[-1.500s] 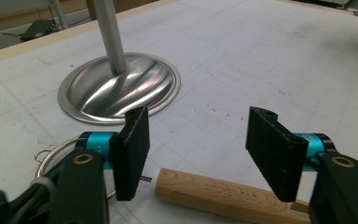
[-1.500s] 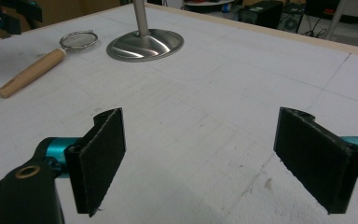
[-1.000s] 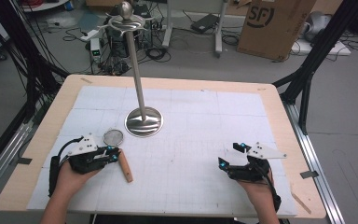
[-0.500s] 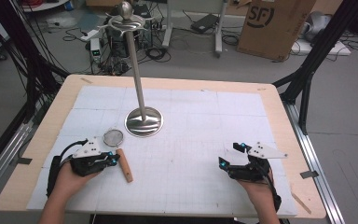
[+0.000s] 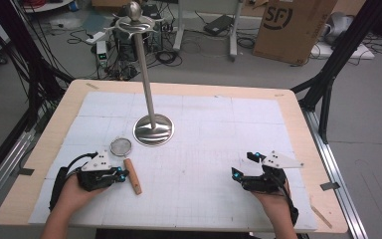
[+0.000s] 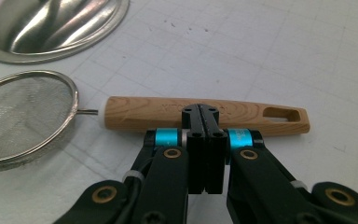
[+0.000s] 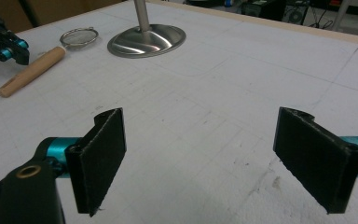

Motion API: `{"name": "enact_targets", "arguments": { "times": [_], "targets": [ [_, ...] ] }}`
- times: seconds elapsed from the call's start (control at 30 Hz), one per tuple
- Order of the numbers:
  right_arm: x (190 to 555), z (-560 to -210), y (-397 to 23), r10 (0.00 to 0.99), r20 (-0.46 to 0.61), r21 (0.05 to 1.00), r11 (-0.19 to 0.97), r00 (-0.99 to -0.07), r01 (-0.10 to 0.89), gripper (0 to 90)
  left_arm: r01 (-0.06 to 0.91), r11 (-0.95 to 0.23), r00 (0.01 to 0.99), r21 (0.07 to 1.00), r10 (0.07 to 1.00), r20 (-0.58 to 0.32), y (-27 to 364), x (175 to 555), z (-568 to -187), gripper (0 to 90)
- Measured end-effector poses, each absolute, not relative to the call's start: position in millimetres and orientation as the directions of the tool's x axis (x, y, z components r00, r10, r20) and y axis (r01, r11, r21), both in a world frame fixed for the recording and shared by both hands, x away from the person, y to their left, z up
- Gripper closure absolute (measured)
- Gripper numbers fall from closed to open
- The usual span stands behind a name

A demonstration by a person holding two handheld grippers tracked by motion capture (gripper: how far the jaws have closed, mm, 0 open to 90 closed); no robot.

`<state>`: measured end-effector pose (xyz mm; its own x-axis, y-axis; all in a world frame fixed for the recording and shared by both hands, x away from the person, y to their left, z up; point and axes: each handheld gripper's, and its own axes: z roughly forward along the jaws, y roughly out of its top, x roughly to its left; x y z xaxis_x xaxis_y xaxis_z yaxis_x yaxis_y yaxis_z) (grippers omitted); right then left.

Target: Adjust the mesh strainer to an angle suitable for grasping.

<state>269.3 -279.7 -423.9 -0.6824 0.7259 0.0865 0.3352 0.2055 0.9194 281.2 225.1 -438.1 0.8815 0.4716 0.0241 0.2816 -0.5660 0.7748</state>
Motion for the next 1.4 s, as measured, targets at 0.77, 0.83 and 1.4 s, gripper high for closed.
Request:
{"name": "enact_targets", "arguments": {
  "times": [0.77, 0.83, 1.4],
  "targets": [
    [270, -425, -277, 0.722, 0.075, 0.915, 0.224, -0.688, 0.335, 16.2, 0.233, -0.588, 0.887, 0.775, 0.454, 0.079, 178, 281, -448, 89.6],
    [270, -425, -276, 0.722, 0.075, 0.915, 0.225, -0.688, 0.336, 16.2, 0.229, -0.592, 0.888, 0.773, 0.452, 0.083, 173, 281, -448, 89.6],
    [270, -426, -273, 0.715, 0.081, 0.910, 0.231, -0.695, 0.344, 16.2, 0.246, -0.496, 0.824, 0.833, 0.560, 0.089, 192, 297, -424, 89.7]
  ]
}}
